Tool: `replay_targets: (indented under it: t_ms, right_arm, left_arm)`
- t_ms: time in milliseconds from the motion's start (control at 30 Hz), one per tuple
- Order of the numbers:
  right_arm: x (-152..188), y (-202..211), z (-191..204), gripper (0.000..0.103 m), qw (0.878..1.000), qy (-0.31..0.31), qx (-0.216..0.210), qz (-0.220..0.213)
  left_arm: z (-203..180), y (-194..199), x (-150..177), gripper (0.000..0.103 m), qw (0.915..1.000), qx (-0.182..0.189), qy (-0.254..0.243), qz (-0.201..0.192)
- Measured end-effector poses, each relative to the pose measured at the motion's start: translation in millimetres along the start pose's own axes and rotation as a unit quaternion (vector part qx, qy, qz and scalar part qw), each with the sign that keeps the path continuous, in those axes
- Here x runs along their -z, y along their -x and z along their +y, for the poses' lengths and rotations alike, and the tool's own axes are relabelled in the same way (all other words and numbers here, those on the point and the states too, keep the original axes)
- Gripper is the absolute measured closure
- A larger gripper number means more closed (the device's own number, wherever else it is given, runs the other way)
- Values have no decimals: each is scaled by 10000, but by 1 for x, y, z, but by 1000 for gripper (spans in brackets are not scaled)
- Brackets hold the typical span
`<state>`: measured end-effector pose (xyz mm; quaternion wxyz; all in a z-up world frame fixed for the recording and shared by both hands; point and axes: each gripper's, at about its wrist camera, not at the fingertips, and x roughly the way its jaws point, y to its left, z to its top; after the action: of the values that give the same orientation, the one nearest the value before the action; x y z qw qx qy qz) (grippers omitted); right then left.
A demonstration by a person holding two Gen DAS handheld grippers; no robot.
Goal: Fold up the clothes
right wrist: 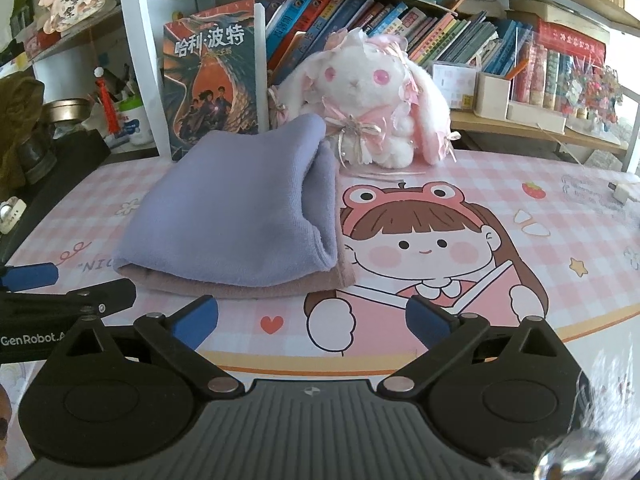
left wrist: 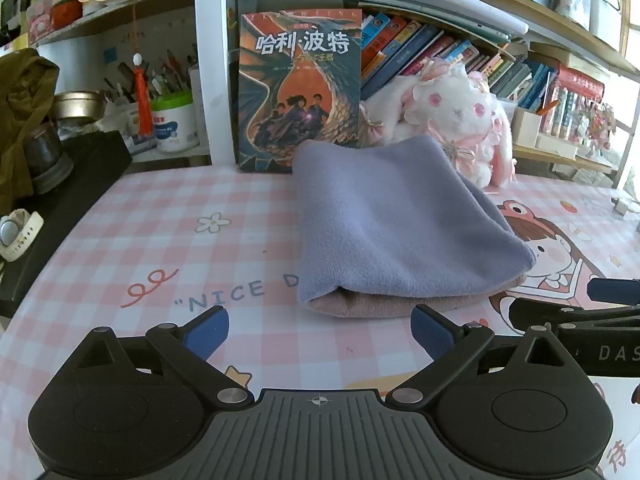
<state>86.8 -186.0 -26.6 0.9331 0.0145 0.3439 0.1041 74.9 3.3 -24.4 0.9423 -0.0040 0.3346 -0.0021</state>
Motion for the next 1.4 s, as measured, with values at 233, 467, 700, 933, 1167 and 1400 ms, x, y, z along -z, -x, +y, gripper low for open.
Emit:
replay_targets:
  t_ms: [233,467,700,933,1167,1400]
  right_arm:
    - [0,0,0,2,10000,-8,38,26]
    - [0,-1,1,2,10000,3,60,22]
    - [-1,0,2,2,10000,18,69,15]
    - [0,0,1,2,10000,0,47,18]
    - [-1,0,1,2,10000,-2,68,34]
    - [0,0,1,2,10000,-5,75,39]
  left_arm:
    - [0,-1,-1,4,10000,34,35,33]
    - [1,0,-1,4,10000,51,43,35]
    - [1,0,-1,4,9999,96,17,38]
    - [0,0,-1,3,10000,79,-22,42]
    - [0,0,-1,3,9999,84,-8,56]
    - [0,-1,-1,3,9999,99,20,83]
